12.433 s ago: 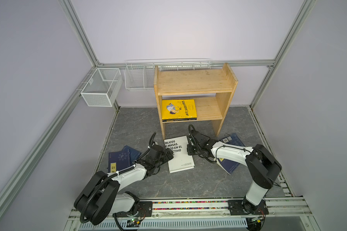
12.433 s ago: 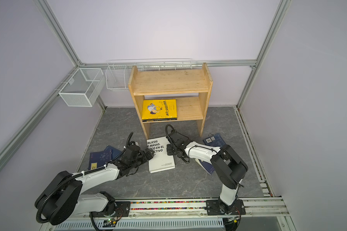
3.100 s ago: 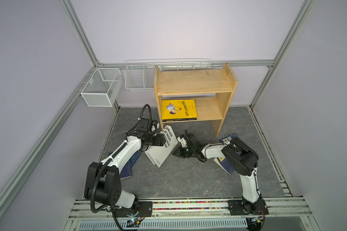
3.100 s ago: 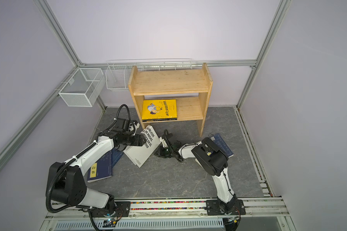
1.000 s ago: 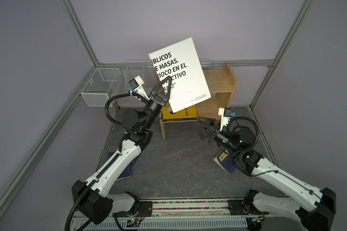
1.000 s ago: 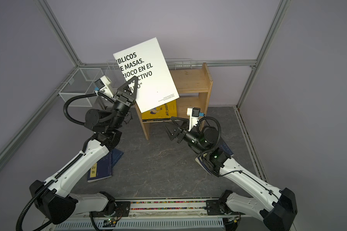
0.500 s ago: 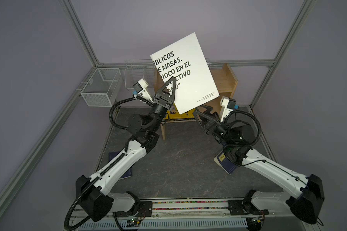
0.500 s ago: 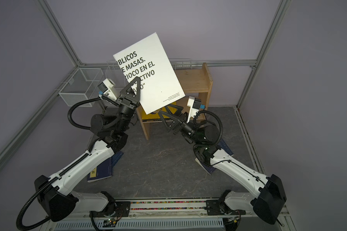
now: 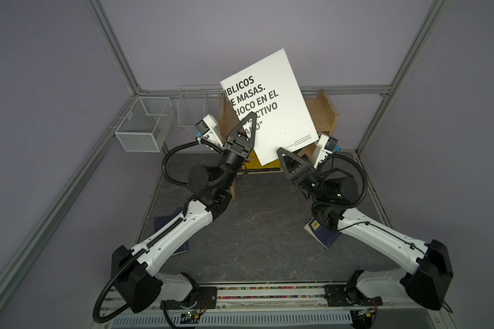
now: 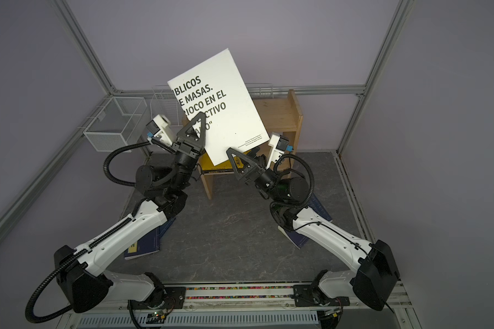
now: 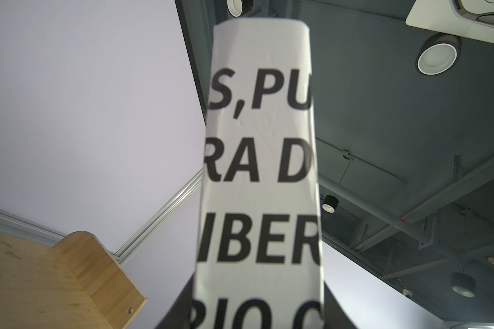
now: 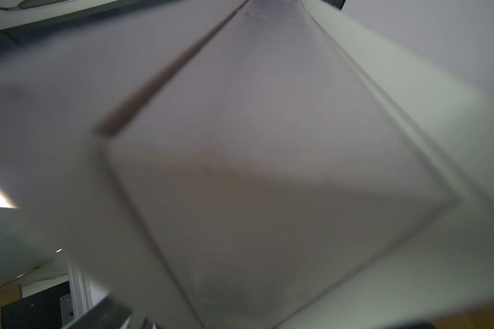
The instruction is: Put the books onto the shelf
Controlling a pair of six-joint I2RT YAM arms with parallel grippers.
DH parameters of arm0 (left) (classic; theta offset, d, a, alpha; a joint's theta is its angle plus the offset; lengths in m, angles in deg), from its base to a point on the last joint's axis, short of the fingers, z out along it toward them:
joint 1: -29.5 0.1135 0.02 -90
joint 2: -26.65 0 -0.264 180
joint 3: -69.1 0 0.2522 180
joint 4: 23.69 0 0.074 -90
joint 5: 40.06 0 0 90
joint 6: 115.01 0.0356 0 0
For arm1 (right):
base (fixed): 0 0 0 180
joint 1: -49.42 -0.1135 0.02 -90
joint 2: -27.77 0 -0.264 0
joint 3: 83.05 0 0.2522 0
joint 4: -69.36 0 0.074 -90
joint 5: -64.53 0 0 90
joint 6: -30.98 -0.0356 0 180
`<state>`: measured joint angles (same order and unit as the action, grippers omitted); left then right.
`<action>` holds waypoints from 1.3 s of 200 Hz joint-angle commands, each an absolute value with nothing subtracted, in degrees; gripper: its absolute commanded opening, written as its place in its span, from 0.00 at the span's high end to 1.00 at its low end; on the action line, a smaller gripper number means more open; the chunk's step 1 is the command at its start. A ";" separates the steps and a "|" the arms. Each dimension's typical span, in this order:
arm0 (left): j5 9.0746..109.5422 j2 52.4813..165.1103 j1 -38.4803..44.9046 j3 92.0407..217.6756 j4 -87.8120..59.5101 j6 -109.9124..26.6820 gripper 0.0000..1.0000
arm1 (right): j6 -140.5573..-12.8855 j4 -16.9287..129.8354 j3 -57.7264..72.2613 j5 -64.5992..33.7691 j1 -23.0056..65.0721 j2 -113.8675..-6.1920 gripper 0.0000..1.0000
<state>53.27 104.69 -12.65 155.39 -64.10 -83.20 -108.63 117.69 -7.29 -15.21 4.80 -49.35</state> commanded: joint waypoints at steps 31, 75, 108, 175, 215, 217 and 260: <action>50.85 105.75 -13.12 153.99 -68.22 -82.57 0.60 | -112.20 119.44 -5.21 -16.77 4.63 -50.63 0.29; 52.30 104.80 -13.11 155.31 -64.02 -81.79 0.51 | -111.93 117.48 -4.86 -15.80 4.94 -49.92 0.43; 53.01 103.94 -13.12 155.89 -61.05 -81.36 0.43 | -112.26 116.26 -5.12 -15.71 5.20 -49.26 0.54; 60.25 95.83 -7.61 158.47 -34.23 -74.03 0.09 | -112.06 102.24 -4.51 -9.59 10.12 -42.34 0.61; 68.89 91.30 -2.17 160.18 -19.88 -69.36 0.02 | -105.19 76.31 0.56 -3.54 11.96 -35.58 0.62; 69.55 91.33 -2.04 160.52 -19.34 -69.14 0.01 | -104.89 75.37 0.73 -3.62 11.97 -35.29 0.62; 84.87 95.50 -1.81 167.68 -14.33 -70.36 0.01 | -102.72 66.59 2.67 -2.97 12.54 -31.05 0.63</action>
